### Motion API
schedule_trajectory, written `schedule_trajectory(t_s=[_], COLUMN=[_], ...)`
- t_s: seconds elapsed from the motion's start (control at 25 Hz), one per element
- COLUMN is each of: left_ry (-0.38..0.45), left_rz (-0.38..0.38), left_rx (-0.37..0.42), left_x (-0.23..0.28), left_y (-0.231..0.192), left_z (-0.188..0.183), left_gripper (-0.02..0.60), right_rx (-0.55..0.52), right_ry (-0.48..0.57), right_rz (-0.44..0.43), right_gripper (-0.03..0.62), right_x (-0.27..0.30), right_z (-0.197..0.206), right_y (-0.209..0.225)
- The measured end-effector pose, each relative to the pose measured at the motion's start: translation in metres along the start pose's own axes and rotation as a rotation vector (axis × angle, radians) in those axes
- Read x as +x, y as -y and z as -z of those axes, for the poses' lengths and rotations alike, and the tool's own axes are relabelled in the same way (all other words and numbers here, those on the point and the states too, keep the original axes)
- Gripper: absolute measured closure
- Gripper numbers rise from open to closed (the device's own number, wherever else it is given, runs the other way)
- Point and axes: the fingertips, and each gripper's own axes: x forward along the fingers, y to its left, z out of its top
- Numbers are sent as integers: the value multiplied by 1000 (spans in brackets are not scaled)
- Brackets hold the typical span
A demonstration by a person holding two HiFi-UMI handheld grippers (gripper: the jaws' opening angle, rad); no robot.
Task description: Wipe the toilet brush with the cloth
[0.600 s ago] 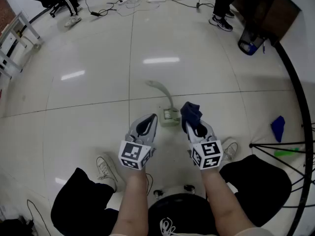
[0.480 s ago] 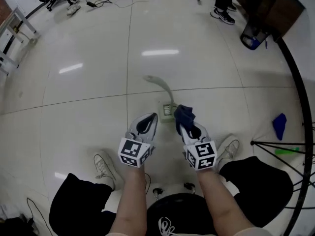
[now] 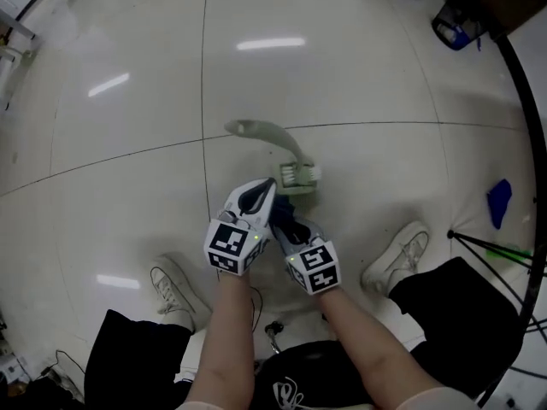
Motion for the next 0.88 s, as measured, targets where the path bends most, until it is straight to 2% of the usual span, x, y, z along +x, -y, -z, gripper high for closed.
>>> schedule_trajectory(t_s=[0.24, 0.4, 0.6, 0.88], left_ry=[-56, -82, -77, -67], left_rz=[27, 26, 24, 2], left_rx=[-10, -22, -48, -89], left_x=[24, 33, 33, 33], left_y=[1, 3, 5, 3], left_z=[21, 33, 37, 40], left_gripper=[575, 575, 575, 575], right_rx=[68, 64, 74, 304], right_ry=[13, 14, -4, 5], right_rz=[5, -14, -16, 84], right_gripper=[526, 526, 525, 522], right_x=[25, 27, 26, 14], right_z=[4, 4, 8, 32], right_y=[36, 48, 67, 113])
